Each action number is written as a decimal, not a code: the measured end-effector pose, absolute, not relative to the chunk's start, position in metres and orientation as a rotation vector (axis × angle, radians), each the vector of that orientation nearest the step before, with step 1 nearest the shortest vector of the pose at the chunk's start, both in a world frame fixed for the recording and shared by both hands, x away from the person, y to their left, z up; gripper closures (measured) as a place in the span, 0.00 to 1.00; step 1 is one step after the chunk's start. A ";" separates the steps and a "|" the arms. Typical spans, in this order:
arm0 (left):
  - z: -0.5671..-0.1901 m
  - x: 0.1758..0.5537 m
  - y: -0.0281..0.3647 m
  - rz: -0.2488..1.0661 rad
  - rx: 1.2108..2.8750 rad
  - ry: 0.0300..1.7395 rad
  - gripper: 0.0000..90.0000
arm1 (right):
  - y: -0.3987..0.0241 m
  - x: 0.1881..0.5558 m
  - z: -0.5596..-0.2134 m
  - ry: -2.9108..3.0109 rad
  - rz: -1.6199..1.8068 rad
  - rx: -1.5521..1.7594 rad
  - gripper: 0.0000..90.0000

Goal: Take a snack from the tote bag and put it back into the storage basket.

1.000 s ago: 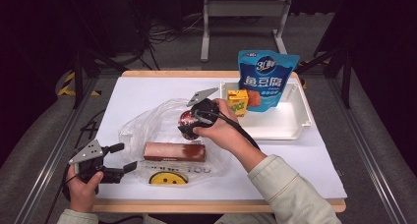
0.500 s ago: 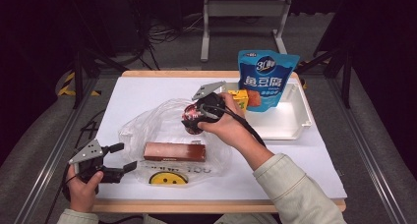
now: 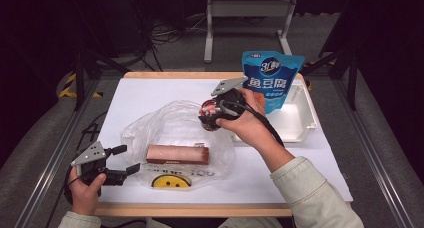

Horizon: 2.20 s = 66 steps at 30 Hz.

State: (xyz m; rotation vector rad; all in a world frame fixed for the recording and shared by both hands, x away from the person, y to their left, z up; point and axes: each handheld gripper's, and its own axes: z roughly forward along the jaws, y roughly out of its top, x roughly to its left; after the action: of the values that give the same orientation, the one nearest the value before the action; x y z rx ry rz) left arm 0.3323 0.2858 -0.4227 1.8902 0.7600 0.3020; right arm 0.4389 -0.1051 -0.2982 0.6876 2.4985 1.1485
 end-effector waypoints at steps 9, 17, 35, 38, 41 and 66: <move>-0.423 0.333 0.286 0.304 1.891 0.761 0.15 | -0.128 0.438 -0.293 2.474 1.132 0.728 0.29; -0.423 0.333 0.286 0.304 1.891 0.762 0.15 | -0.148 0.440 -0.289 2.447 1.124 0.759 0.29; -0.423 0.333 0.285 0.306 1.901 0.758 0.15 | -0.195 0.445 -0.283 2.406 1.087 0.821 0.29; -0.423 0.333 0.285 0.309 1.897 0.759 0.15 | -0.202 0.446 -0.283 2.400 1.080 0.830 0.29; -0.423 0.332 0.285 0.306 1.893 0.761 0.15 | -0.209 0.447 -0.283 2.394 1.072 0.837 0.29; -0.423 0.333 0.285 0.301 1.900 0.762 0.15 | -0.262 0.461 -0.288 2.332 1.027 0.947 0.29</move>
State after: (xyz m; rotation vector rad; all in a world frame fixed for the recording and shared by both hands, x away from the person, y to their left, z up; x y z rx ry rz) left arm 0.3327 0.2846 -0.4232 1.8999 0.7616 0.3006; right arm 0.4606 -0.2624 -0.2877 0.9467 2.3316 1.0266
